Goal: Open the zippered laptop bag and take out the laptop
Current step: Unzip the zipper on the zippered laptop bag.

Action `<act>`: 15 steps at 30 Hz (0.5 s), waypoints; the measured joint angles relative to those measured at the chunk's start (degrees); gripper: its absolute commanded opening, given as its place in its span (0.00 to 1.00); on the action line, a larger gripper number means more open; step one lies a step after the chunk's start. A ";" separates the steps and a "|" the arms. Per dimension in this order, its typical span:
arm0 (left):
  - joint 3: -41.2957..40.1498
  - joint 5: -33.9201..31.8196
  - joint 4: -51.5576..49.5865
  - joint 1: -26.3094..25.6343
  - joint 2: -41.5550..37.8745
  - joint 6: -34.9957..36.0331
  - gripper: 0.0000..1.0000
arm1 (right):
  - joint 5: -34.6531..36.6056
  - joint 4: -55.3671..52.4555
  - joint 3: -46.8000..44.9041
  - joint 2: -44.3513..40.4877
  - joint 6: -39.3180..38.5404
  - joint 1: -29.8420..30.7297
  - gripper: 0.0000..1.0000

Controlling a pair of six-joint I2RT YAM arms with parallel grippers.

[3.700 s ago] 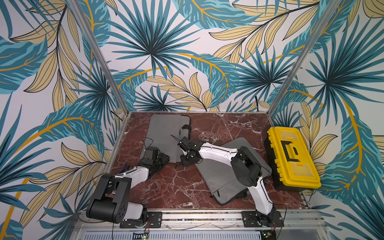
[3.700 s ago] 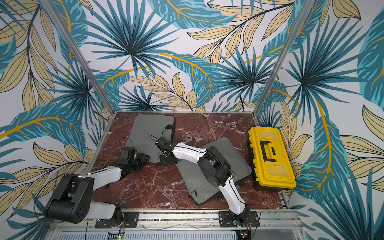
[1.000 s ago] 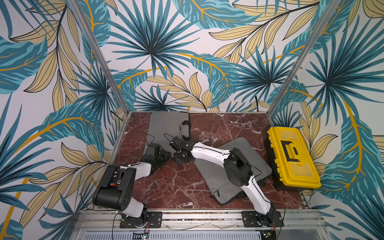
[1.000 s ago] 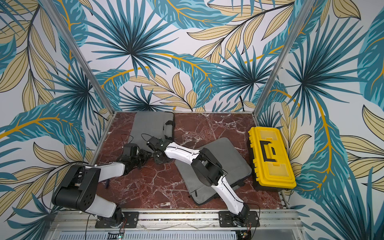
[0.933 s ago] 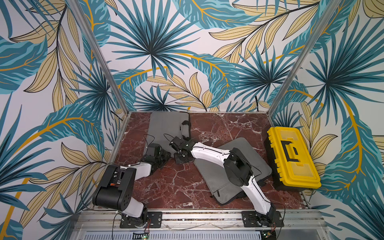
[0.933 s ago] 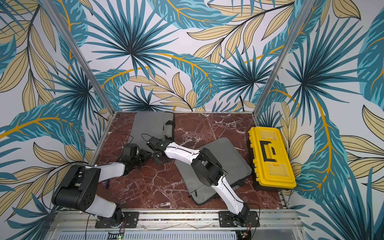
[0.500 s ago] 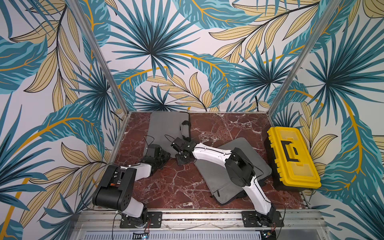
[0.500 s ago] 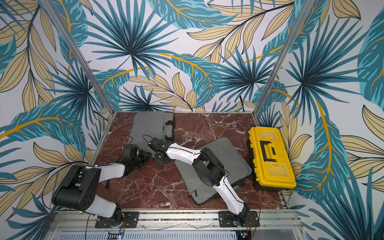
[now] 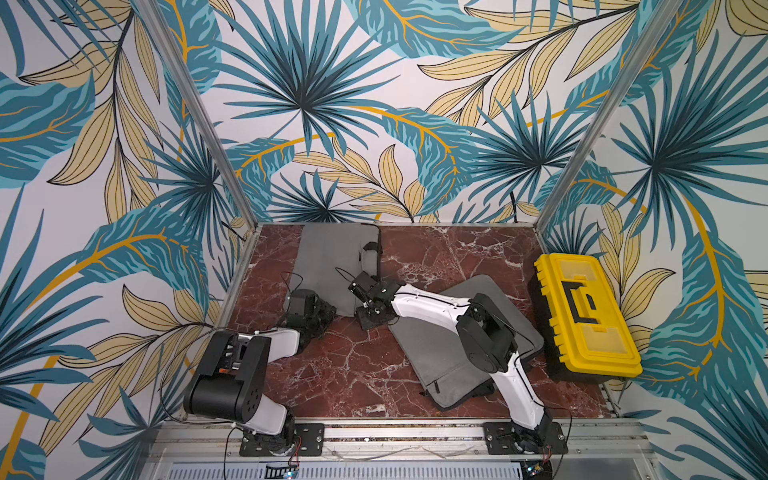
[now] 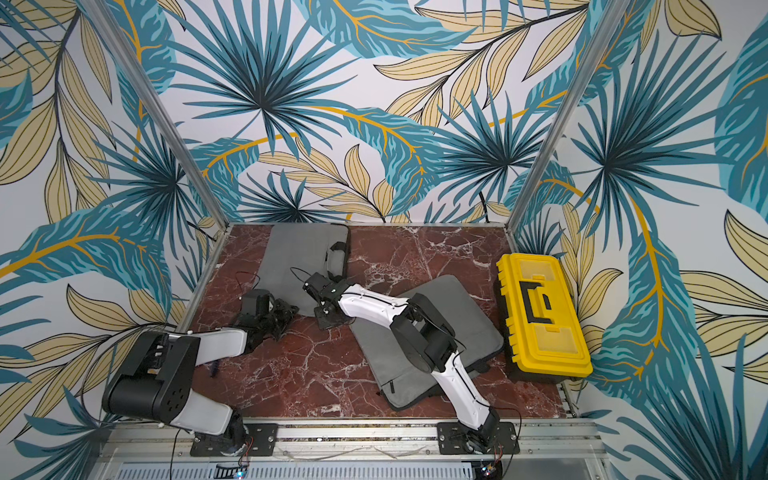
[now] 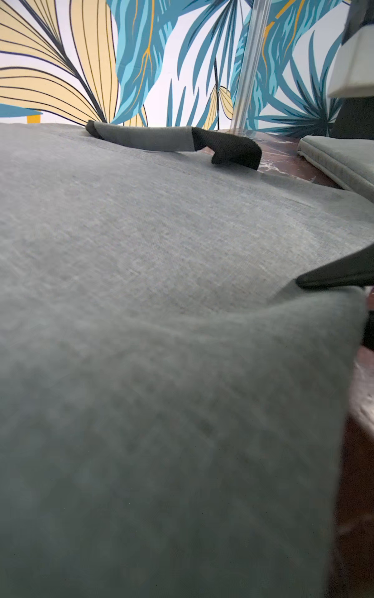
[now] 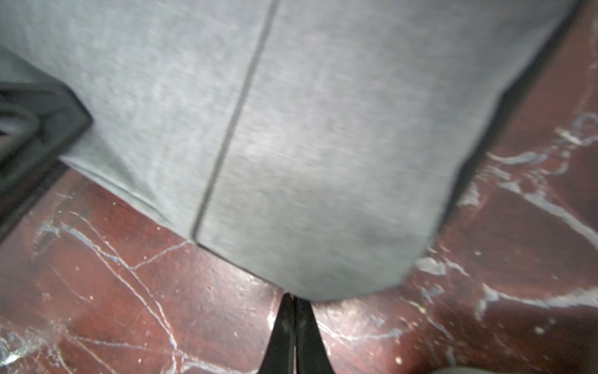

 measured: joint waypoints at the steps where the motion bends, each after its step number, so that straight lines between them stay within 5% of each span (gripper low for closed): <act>1: -0.13 0.00 0.07 0.37 -0.11 0.04 0.13 | 0.02 -0.02 -0.15 -0.22 -0.17 -0.13 0.00; 15: -0.92 0.68 0.46 3.17 -1.09 1.68 0.13 | -3.78 0.55 -0.50 -1.05 -2.32 -3.08 0.00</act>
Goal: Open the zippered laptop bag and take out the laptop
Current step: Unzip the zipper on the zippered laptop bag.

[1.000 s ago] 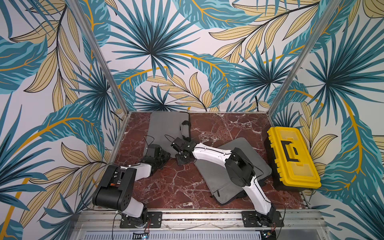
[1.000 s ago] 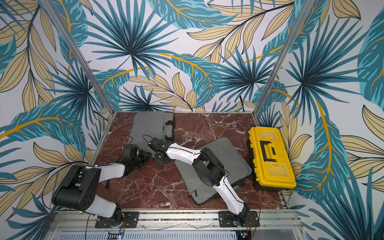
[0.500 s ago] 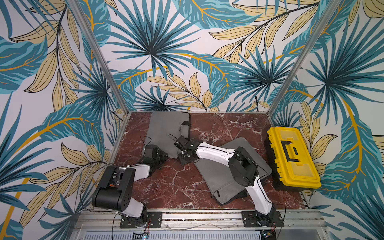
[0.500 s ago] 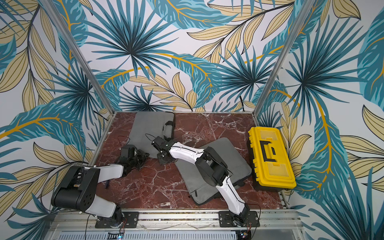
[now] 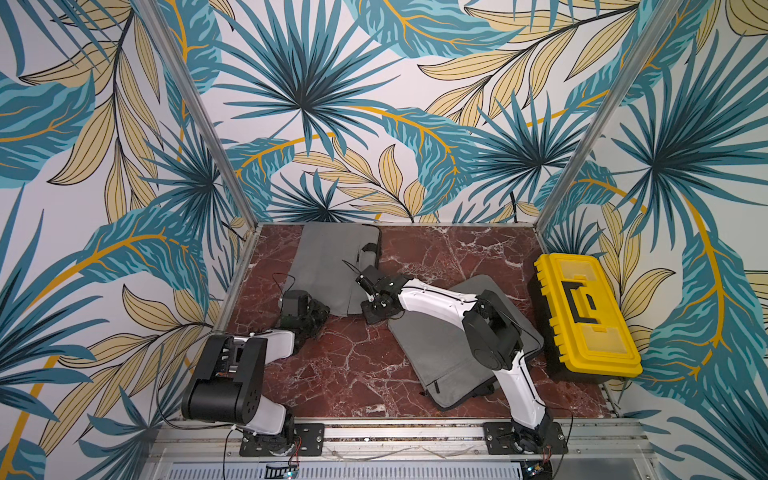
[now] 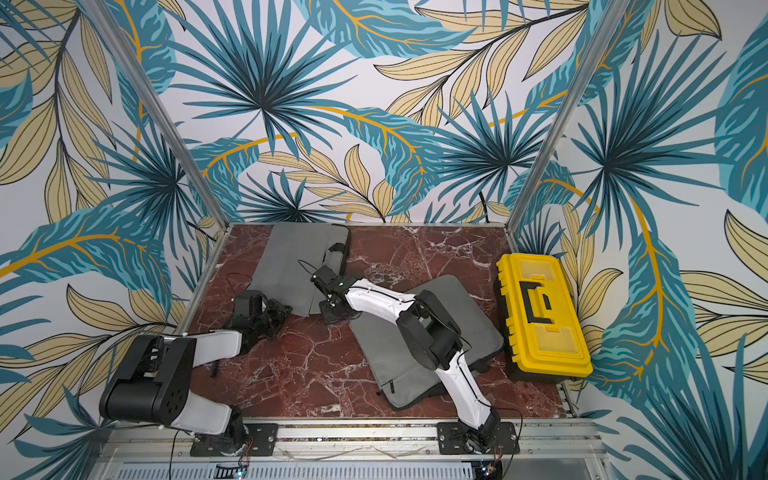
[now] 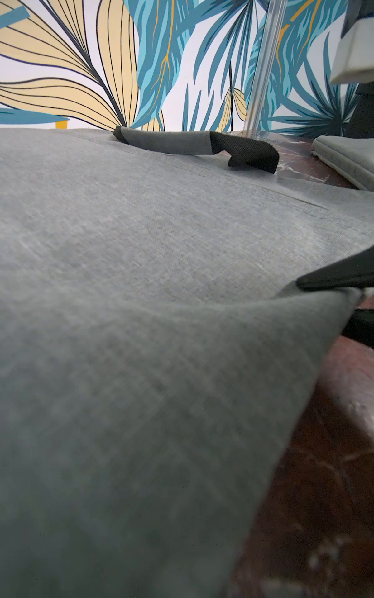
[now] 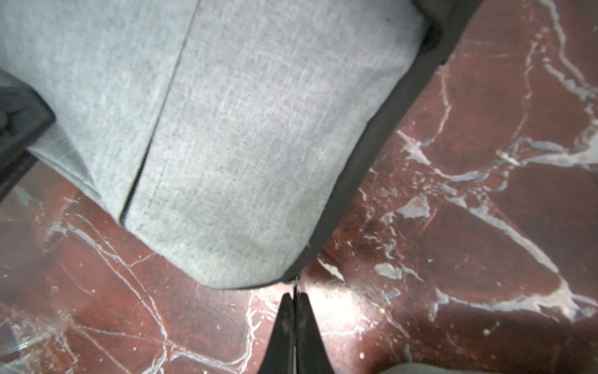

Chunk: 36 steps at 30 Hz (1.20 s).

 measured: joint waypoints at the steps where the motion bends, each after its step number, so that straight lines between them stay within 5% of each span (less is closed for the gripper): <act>1: -0.07 0.00 -0.09 0.15 -0.17 0.11 0.13 | -0.85 0.22 0.00 0.00 -0.04 -0.42 0.00; 11: -0.09 0.13 -2.38 1.33 -2.05 1.75 0.13 | -4.46 1.64 0.00 0.00 -3.34 -2.21 0.00; 36: 2.51 3.45 -7.43 4.42 -1.33 9.62 0.05 | 5.44 2.38 2.08 0.00 -8.98 -1.64 0.00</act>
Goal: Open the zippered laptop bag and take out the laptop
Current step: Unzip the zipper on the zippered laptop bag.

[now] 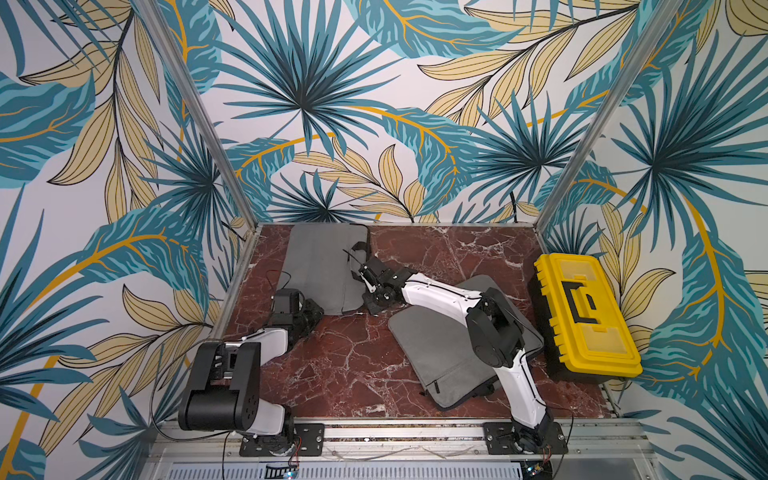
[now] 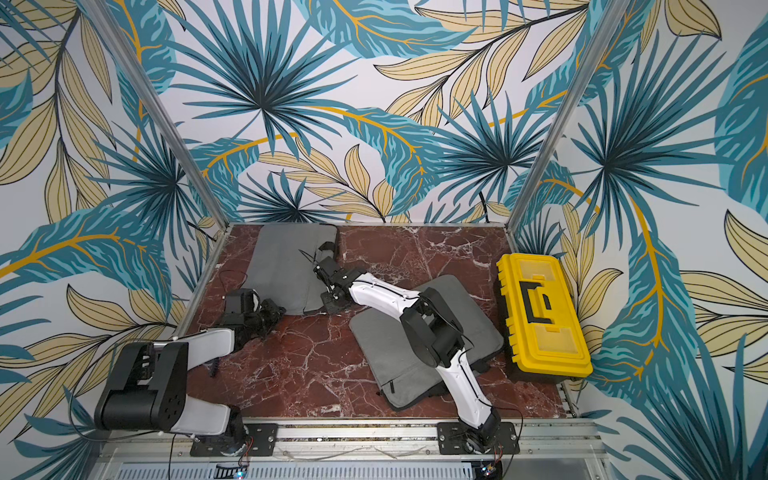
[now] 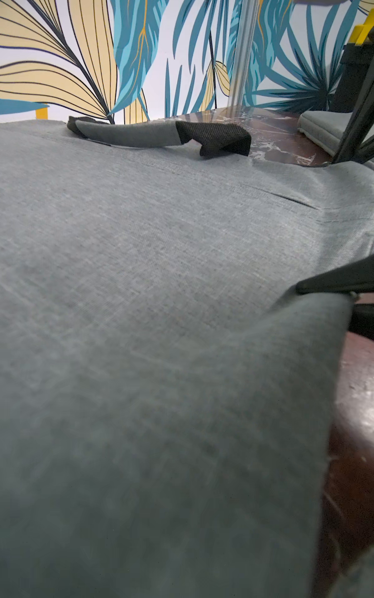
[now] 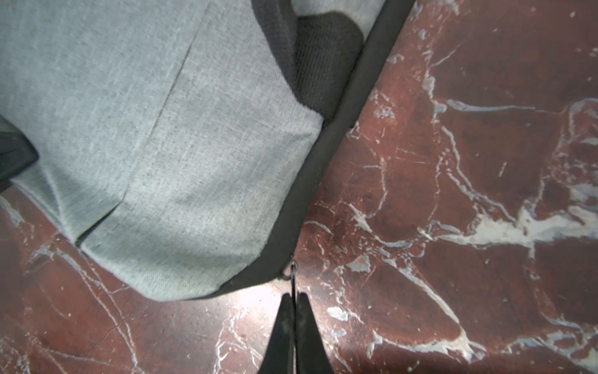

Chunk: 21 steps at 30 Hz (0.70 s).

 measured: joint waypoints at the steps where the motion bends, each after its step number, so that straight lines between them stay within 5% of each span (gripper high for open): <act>1: 0.57 0.20 -0.02 0.04 0.68 0.50 0.05 | 0.28 0.35 -0.22 0.00 0.00 0.00 0.00; 21: 14.49 4.15 -6.34 0.87 12.92 8.39 0.05 | 2.36 2.67 -3.37 -2.32 3.50 2.78 0.00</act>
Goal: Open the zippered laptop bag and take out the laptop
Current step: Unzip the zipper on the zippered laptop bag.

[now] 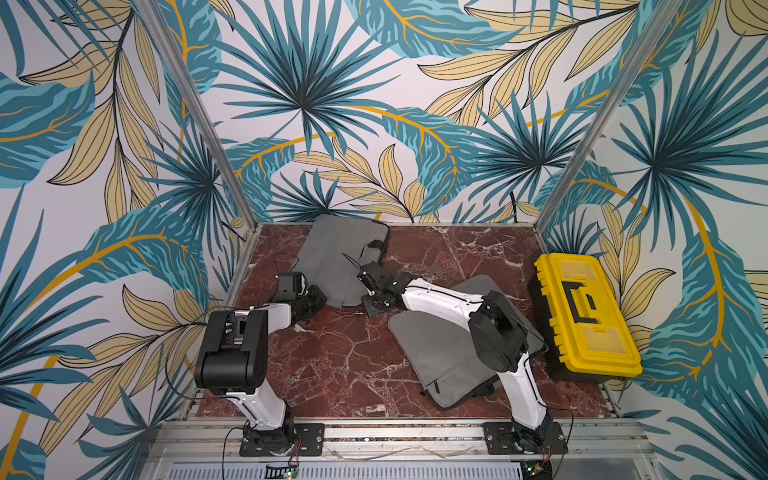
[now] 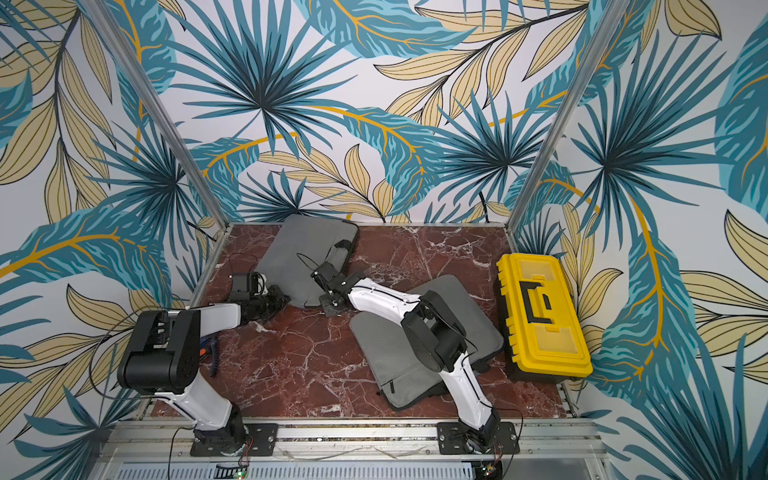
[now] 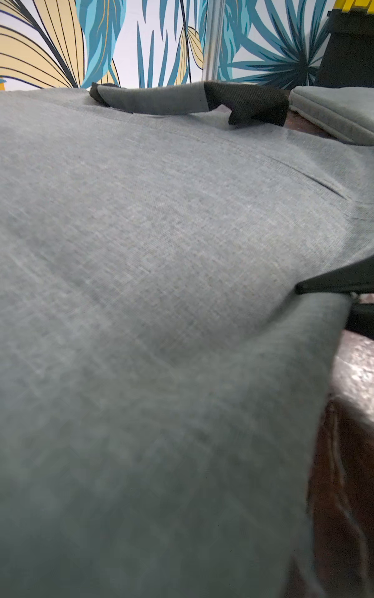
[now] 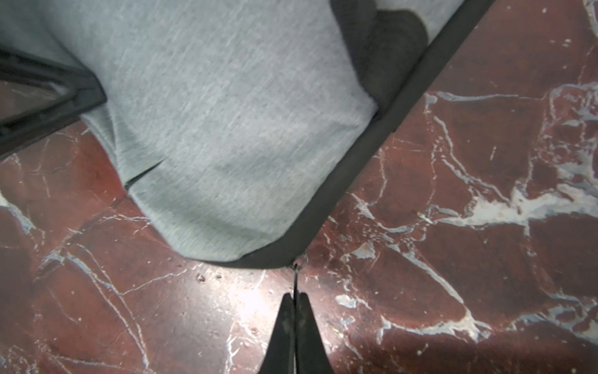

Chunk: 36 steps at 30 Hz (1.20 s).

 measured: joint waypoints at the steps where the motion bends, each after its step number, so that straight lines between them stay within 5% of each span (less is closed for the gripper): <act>1: 0.87 0.33 -0.59 0.11 0.61 0.28 0.05 | -0.02 -0.07 0.26 0.11 0.02 0.28 0.00; 13: 4.11 1.60 -3.67 0.50 2.49 1.49 0.00 | 1.01 -0.61 1.22 0.74 0.20 1.99 0.00; 23: -1.99 -2.43 -0.33 0.55 -2.82 -0.44 0.00 | 1.42 -1.07 1.22 0.74 -0.63 2.62 0.00; 36: -2.51 -1.95 -1.27 0.81 -4.50 1.86 0.00 | -0.94 0.20 -0.04 0.74 -3.32 -1.38 0.00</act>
